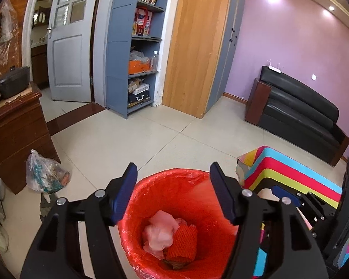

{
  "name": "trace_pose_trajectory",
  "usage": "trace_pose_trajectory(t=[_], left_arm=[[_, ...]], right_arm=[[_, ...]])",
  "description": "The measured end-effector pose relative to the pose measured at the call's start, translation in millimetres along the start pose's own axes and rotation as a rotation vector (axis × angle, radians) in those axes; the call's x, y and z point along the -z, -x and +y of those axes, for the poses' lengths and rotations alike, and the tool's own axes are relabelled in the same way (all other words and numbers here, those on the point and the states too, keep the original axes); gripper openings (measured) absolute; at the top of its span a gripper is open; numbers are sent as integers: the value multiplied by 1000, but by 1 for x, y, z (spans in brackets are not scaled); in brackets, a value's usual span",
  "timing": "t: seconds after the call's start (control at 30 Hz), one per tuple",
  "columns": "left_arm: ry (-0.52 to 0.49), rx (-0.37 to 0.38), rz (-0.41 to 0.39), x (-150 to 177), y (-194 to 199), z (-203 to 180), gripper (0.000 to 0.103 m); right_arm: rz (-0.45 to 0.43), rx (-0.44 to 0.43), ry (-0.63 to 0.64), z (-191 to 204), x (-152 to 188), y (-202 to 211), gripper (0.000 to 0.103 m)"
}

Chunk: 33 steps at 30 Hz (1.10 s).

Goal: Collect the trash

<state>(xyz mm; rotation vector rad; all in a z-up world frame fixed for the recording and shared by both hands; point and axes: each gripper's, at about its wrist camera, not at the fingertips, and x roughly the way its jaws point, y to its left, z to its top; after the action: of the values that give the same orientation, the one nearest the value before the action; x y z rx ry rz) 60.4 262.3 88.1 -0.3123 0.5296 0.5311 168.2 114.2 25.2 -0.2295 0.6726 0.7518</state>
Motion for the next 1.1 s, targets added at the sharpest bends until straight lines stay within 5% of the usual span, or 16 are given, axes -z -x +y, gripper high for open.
trace_pose_trajectory(t=[0.53, 1.1], left_arm=[[-17, 29, 29, 17, 22, -1, 79], [-22, 98, 149, 97, 68, 11, 98]], right_arm=[[-68, 54, -45, -13, 19, 53, 76], [-56, 64, -63, -8, 60, 101, 84]])
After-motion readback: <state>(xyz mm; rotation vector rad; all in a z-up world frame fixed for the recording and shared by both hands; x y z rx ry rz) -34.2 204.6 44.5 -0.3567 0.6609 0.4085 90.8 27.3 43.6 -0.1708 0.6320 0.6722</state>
